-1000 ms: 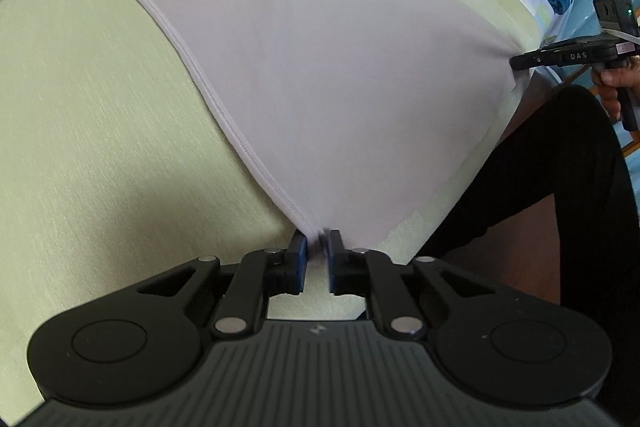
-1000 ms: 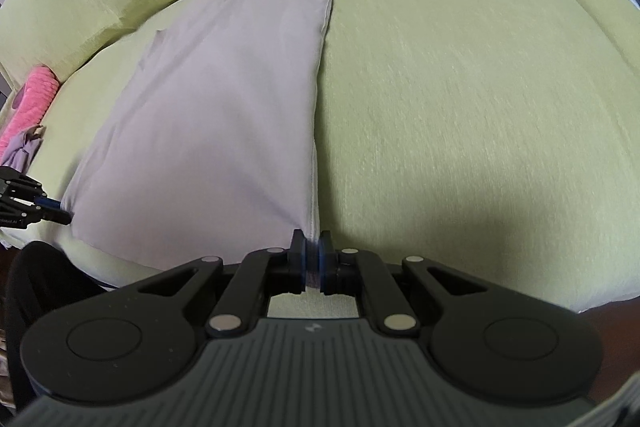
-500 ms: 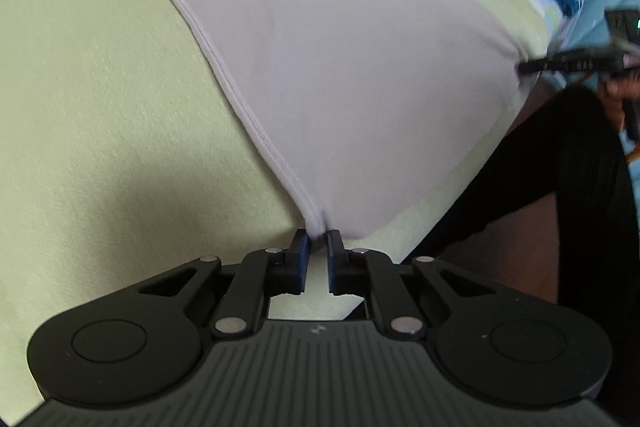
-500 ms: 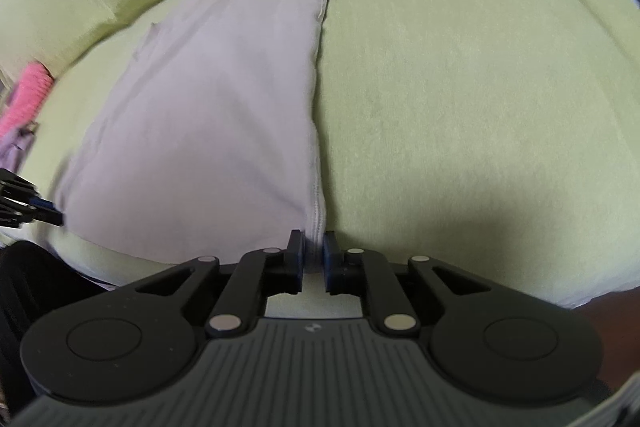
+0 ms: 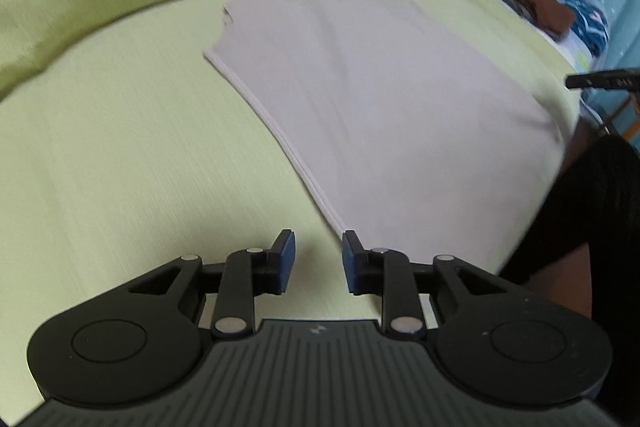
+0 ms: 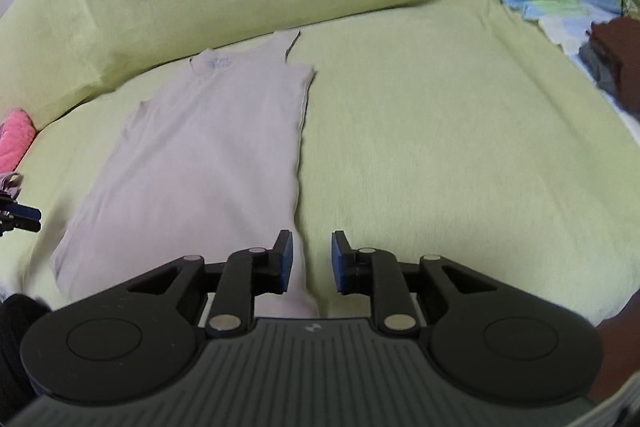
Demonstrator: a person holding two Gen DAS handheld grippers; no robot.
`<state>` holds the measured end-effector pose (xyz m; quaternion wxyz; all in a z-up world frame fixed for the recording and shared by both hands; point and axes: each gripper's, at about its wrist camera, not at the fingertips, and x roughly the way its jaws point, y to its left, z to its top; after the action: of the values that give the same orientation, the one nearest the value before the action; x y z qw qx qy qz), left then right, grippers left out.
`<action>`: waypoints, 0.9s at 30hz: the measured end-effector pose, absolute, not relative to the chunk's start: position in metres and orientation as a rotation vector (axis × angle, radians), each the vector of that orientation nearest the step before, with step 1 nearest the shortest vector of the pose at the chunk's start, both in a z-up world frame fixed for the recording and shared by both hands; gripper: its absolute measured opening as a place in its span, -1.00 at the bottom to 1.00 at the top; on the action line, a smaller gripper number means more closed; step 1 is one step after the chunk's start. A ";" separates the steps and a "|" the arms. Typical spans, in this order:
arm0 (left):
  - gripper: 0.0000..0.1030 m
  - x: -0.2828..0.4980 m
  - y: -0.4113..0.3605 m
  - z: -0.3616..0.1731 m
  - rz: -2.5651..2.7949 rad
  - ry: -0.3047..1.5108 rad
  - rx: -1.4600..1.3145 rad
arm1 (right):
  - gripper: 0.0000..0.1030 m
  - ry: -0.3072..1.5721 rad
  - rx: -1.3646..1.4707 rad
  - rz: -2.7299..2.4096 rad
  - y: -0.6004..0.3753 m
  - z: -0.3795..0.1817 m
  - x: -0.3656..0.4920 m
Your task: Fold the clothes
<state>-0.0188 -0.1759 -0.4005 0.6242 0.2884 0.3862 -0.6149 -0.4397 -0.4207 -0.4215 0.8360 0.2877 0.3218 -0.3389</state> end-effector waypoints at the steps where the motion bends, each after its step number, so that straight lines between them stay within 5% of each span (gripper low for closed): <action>1: -0.36 -0.015 -0.179 -0.399 -1.407 0.877 0.645 | -0.62 0.672 0.605 -0.709 -0.422 -0.418 -0.438; 4: -0.14 0.000 -0.197 -0.398 -1.387 0.848 0.587 | -0.36 0.652 0.597 -0.691 -0.425 -0.412 -0.432; 14: -0.14 0.070 -0.309 -0.438 -1.316 0.886 0.377 | -0.36 0.577 0.492 -0.629 -0.474 -0.419 -0.375; 27: -0.05 0.119 -0.461 -0.473 -1.407 0.965 0.431 | -0.36 0.572 0.453 -0.505 -0.584 -0.447 -0.270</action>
<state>0.1192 -0.4609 -0.4735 0.6372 0.1888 0.4228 -0.6161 -0.2704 -0.5842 -0.4473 0.9032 0.2192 0.2766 -0.2443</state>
